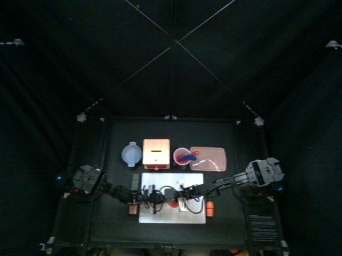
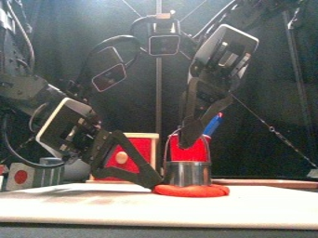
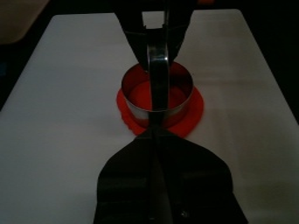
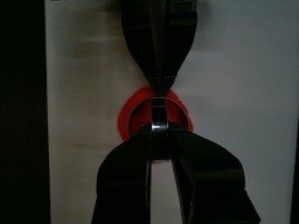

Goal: Get the cutter from the drawer then cut the dough then place the extra dough in the bowl
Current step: Cut the dough

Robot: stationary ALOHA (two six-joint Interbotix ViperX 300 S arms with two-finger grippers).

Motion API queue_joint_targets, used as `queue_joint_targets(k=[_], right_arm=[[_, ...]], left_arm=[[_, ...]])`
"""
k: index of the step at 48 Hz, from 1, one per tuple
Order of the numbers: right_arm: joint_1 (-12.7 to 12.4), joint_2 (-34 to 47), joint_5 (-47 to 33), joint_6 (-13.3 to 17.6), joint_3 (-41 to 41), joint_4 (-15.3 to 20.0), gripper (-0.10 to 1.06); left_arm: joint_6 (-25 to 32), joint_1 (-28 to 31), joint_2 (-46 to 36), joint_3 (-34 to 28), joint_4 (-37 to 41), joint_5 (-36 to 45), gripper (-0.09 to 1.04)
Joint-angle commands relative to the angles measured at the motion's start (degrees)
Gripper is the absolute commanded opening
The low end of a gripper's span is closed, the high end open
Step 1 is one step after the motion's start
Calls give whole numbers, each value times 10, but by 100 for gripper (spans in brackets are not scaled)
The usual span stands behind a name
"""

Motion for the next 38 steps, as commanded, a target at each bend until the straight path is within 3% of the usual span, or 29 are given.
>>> queue_joint_targets(k=[1,14,24,38], right_arm=[[2,-18,-2,2,-16,-1,44],[4,-52,23,2,-30,-24,44],[1,-121,40,3,-21,-45,44],[-34,-192,73,4,64,-55,44]], left_arm=[[-1,2,-3,-4,-1,4,50],[-2,2,-2,-4,-1,6,50],[-2,2,-3,-4,-1,20,50],[-2,3,-13,-6,-1,23,50]])
